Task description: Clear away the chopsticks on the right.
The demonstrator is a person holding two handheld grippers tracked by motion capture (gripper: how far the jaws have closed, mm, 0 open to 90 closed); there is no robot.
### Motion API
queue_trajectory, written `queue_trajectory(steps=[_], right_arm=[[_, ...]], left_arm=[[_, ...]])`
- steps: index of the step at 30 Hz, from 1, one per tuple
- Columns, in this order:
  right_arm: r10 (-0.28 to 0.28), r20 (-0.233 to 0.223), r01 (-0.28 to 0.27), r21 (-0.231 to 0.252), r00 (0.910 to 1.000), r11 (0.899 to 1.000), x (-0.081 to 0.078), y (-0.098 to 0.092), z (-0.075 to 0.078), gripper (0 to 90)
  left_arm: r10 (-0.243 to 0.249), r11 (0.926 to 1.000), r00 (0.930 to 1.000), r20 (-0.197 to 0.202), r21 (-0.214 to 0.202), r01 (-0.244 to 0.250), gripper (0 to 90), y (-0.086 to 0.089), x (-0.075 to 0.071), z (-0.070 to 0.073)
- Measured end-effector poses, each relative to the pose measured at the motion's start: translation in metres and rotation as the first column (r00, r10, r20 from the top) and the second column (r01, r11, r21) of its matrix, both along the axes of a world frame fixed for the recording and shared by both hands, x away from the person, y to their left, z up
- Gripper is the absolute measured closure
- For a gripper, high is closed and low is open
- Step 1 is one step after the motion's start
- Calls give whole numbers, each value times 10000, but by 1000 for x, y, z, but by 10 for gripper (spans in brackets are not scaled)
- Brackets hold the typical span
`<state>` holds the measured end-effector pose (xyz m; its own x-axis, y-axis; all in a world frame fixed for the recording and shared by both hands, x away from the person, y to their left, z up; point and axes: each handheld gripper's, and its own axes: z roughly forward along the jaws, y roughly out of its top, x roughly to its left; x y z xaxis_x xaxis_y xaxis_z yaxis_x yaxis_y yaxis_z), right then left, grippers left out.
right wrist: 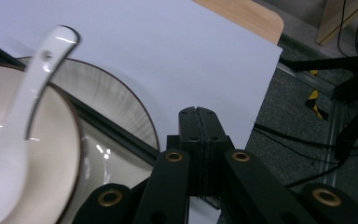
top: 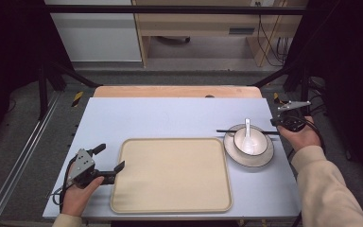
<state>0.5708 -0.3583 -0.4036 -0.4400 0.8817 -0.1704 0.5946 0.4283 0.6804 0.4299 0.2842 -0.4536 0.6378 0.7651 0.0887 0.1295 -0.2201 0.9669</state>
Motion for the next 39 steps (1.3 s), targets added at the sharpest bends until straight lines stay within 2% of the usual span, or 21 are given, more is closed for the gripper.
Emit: queue_trajectory(steps=[3, 4, 6, 7, 14, 17, 24, 27, 36, 39], right_arm=[[-229, -292, 233, 146, 9993, 9996, 11, -2, -11, 900], [-269, -543, 267, -50, 9982, 9996, 16, -1, -16, 900], [-341, -637, 330, -185, 9974, 9993, 18, 0, -19, 900], [-410, -842, 385, -311, 9956, 9988, 21, -3, -24, 900], [-503, -1165, 454, -442, 9919, 9980, 20, -6, -32, 900], [-368, -1302, 300, -533, 9908, 9981, 17, -7, -33, 900], [-315, -1695, 245, -435, 9850, 9988, 3, -8, -36, 900], [-314, -1790, 200, -652, 9833, 9977, -10, -10, -37, 900], [-369, -1774, 303, -395, 9834, 9988, -36, -11, -37, 898], [-427, -1516, 388, -288, 9875, 9988, -43, -13, -34, 878]], left_arm=[[35, 10000, 10000, -50, -10, -35, 43, 1, 1, -1], [32, 10000, 10000, -48, -3, -32, 43, 1, 1, -1], [25, 10000, 10000, -44, 13, -25, 43, 1, 1, -1], [26, 10000, 10000, -36, 33, -25, 43, 1, 1, -1], [-9, 10000, 10000, -41, 63, 9, 44, 0, 0, -1], [-53, 9999, 10000, -48, 124, 53, 44, -1, 0, -1], [-143, 9996, 9999, -66, 239, 145, 44, -3, 0, -2], [-189, 9993, 9998, -103, 324, 192, 44, -4, -1, -3], [-278, 9986, 9995, -126, 454, 284, 45, -8, 0, -3], [-300, 9982, 9994, -144, 513, 307, 45, -8, 0, -3]])
